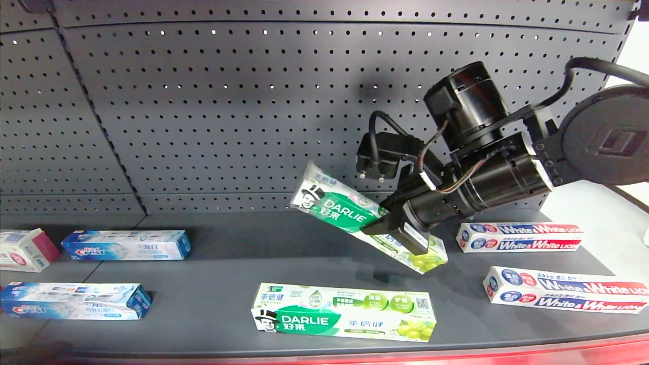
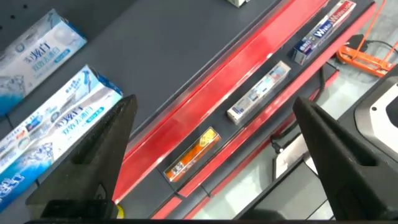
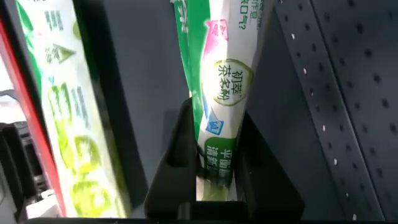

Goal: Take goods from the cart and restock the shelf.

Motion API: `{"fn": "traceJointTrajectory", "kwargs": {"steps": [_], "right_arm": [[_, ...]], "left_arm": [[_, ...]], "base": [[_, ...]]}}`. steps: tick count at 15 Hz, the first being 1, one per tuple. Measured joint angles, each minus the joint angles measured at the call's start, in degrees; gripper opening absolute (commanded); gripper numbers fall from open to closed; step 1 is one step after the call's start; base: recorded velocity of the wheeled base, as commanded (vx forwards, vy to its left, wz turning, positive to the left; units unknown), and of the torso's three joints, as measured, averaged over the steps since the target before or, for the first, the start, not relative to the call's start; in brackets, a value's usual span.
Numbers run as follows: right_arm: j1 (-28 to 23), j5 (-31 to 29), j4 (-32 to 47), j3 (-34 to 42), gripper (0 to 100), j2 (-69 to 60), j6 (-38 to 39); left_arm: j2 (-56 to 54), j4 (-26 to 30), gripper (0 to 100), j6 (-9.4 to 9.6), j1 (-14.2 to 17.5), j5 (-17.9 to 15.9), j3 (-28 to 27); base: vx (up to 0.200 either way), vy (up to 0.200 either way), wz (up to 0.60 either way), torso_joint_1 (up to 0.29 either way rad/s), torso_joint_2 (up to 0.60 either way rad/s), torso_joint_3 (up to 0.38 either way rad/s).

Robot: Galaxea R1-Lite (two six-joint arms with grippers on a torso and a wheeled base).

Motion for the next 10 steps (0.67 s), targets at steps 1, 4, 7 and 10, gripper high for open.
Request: {"fn": "traceJointTrajectory", "kwargs": {"steps": [1,4,7,10], "right_arm": [[0.2,0.1,1.1,-1.1,0,0.9,-1.3],[0.5,0.1,5.8,-5.0,0,3.3,-3.6],[0.7,0.1,5.8,-6.5,0,4.6,-4.2],[0.9,0.1,6.1,-7.4,0,5.7,-6.2]], "left_arm": [[-0.3,0.0,100,0.00,0.1,0.0,0.3],[-0.9,0.0,100,0.00,0.2,0.0,1.1],[-1.3,0.0,100,0.01,0.3,0.0,1.9],[-1.4,0.0,100,0.00,0.2,0.0,2.1]], "base": [[0.000,0.000,0.00,0.000,0.00,0.000],[0.000,0.000,0.00,0.000,0.00,0.000],[0.000,0.000,0.00,0.000,0.00,0.000],[0.000,0.000,0.00,0.000,0.00,0.000]]}}
